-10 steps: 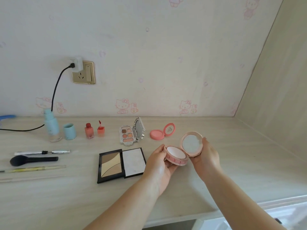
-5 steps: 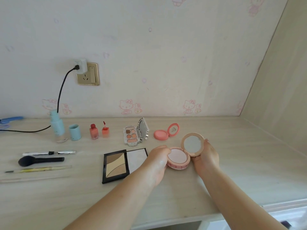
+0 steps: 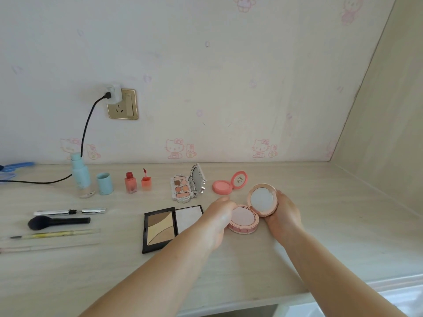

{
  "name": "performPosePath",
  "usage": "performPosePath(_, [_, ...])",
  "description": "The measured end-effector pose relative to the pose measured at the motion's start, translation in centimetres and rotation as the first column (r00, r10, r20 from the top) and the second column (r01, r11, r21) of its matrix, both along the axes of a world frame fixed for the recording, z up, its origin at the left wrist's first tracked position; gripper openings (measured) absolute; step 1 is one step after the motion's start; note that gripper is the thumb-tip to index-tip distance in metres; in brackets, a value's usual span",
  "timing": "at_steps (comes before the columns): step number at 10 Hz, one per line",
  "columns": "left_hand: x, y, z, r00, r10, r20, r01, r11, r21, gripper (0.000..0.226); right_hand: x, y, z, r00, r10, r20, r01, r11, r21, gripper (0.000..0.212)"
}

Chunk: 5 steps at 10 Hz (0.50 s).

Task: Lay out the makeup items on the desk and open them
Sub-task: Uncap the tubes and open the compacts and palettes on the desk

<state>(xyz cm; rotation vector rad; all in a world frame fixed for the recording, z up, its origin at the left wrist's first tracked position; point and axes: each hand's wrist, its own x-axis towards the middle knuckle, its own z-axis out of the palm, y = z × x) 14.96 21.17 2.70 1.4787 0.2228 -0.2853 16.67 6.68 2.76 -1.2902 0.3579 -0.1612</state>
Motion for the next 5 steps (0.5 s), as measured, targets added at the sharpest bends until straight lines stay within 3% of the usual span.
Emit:
performPosePath(1, [-0.3,0.1,0.0,1.000,-0.013,0.013,0.013,1.000,-0.014,0.058,0.2,-0.3,-0.4,0.998,0.020,0.059,-0.021,0.999,0.029,0.018])
performPosePath(2, [-0.6,0.2,0.2,0.999,-0.026,0.030,0.027,0.999,-0.020,0.059,0.3,-0.2,-0.5,1.000,0.005,0.006,-0.005,1.000,0.029,0.017])
performPosePath(4, [-2.2,0.8,1.0,0.995,-0.028,0.092,0.031,0.999,-0.031,0.058,-0.2,-0.5,-0.5,1.000,0.002,0.001,-0.002,0.993,-0.117,0.045])
performPosePath(5, [-3.6,1.6,1.6,0.988,0.016,0.151,-0.011,0.999,-0.033,0.051,-1.5,-0.6,0.9,0.998,-0.049,0.044,0.057,0.976,-0.211,0.044])
